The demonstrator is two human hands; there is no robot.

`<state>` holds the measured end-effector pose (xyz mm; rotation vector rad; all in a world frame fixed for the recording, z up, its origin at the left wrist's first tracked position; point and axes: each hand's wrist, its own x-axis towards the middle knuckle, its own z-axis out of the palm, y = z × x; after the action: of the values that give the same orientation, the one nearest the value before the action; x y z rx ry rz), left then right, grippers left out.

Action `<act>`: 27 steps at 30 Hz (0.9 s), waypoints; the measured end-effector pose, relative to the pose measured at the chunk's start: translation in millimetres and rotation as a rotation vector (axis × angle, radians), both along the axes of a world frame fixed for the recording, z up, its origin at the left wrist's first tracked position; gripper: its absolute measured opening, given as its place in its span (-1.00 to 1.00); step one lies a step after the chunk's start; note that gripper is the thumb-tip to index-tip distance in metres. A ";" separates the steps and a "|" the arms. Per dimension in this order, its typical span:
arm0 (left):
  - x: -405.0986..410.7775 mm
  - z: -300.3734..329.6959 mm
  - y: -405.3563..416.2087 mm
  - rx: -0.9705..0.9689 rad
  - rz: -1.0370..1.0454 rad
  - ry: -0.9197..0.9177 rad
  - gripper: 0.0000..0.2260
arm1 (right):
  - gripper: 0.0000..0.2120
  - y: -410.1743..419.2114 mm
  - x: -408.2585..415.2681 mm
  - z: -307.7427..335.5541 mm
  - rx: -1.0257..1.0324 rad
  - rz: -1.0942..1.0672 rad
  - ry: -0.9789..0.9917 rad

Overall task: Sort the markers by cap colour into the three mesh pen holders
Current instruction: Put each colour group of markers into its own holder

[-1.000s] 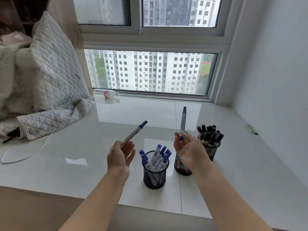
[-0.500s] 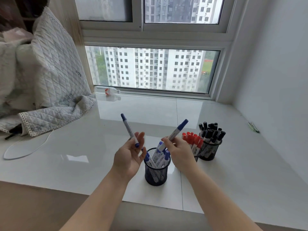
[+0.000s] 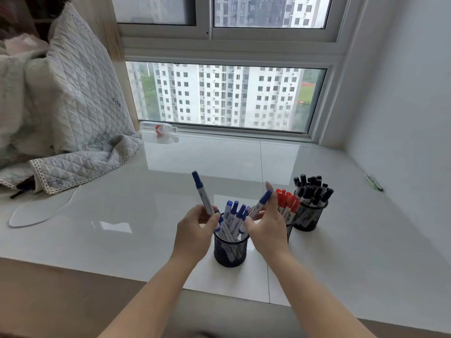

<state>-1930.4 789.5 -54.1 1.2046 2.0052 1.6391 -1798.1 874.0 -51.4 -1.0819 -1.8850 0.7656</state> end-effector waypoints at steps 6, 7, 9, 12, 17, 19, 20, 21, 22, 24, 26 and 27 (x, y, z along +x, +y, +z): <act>-0.1 -6.5 0.8 -0.068 0.003 0.001 -0.68 | -0.18 -3.3 1.6 -11.4 0.020 -0.019 -0.060; 0.2 -7.7 1.0 -0.076 0.005 0.001 -0.68 | -0.26 -2.9 1.9 -12.0 0.015 -0.014 -0.077; 1.2 -9.8 1.7 -0.084 0.005 0.006 -0.69 | -0.50 -1.0 1.0 -12.1 -0.001 0.028 -0.098; 4.1 -12.6 2.6 -0.091 0.015 0.015 -0.81 | -0.82 -1.0 -1.4 -11.9 -0.039 0.070 -0.070; 6.0 -20.0 3.4 -0.064 0.015 0.062 -0.96 | -0.92 1.4 -0.3 -12.1 -0.001 0.076 -0.052; 6.1 -22.3 4.4 -0.057 0.038 0.092 -0.92 | -0.87 2.4 1.0 -11.8 0.047 0.076 -0.064; 6.6 -22.7 4.5 -0.059 0.048 0.098 -0.92 | -0.79 2.3 1.6 -11.7 0.073 0.073 -0.070; 7.3 -22.9 4.4 -0.060 0.055 0.096 -0.92 | -0.70 1.9 2.4 -11.6 0.101 0.067 -0.071; 8.0 -22.5 4.0 -0.061 0.059 0.090 -0.93 | -0.63 1.5 3.2 -11.5 0.134 0.060 -0.067; 9.2 -21.2 2.9 -0.071 0.073 0.085 -0.83 | -0.54 -0.2 4.2 -11.4 0.215 0.057 -0.071; 10.0 -19.4 2.0 -0.083 0.093 0.094 -0.66 | -0.52 -1.8 3.3 -11.4 0.298 0.062 -0.101; 10.6 -18.3 1.4 -0.090 0.097 0.109 -0.54 | -0.53 -2.4 2.6 -11.4 0.334 0.061 -0.109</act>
<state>-1919.8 790.9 -72.4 1.2055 2.2116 1.5384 -1795.5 871.6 -62.9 -0.8725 -2.0562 0.4102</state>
